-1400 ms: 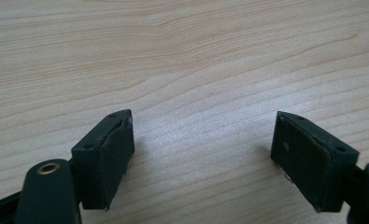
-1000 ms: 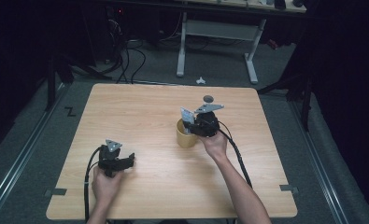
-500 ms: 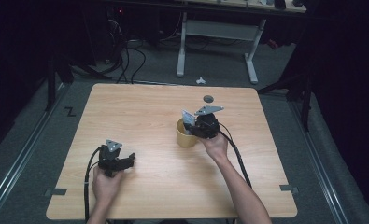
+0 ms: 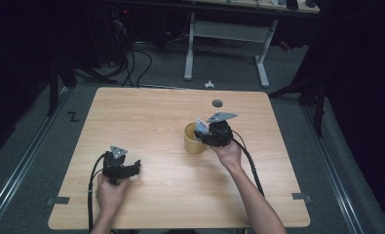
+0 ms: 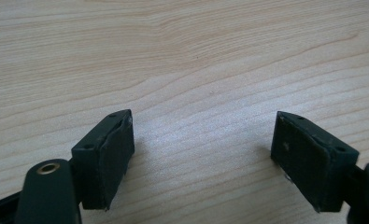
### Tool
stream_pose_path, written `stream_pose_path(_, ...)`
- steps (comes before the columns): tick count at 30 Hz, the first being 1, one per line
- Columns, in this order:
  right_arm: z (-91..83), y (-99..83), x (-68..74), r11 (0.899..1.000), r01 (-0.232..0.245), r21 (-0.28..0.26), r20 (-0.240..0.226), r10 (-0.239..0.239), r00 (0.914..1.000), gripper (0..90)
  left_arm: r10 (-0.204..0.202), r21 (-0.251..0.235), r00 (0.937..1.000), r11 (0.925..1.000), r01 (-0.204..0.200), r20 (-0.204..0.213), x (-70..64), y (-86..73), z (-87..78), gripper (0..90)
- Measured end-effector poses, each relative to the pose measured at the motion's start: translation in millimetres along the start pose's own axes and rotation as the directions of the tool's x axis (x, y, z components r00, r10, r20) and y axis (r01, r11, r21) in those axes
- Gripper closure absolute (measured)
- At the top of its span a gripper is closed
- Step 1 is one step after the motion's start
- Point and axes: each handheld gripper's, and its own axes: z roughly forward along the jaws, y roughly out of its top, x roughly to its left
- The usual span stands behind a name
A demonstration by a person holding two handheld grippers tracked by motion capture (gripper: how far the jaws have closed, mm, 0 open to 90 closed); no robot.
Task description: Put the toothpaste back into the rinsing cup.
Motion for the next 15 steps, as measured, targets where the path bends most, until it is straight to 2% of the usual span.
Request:
stream_pose_path(9, -0.2, -0.2, 3.3, 1.0, 0.014, -0.002, 0.005, -0.014, 0.9999, 60.1, 0.0, 0.0, 1.0, 1.0, 0.0, 0.0, 0.0, 0.0, 0.0, 21.8)
stream_pose_path(10, -0.2, -0.3, 3.5, 1.0, 0.019, -0.003, 0.01, -0.019, 0.9998, 56.9, 0.0, 0.0, 1.0, 1.0, 0.0, 0.0, 0.0, 0.0, 0.0, 21.8)
stream_pose_path(15, -3.1, -0.4, 3.8, 1.0, 0.017, -0.015, 0.02, -0.017, 0.9997, 52.3, 0.0, 0.0, 1.0, 1.0, 0.0, 0.0, 0.0, 0.0, 0.0, 21.8)
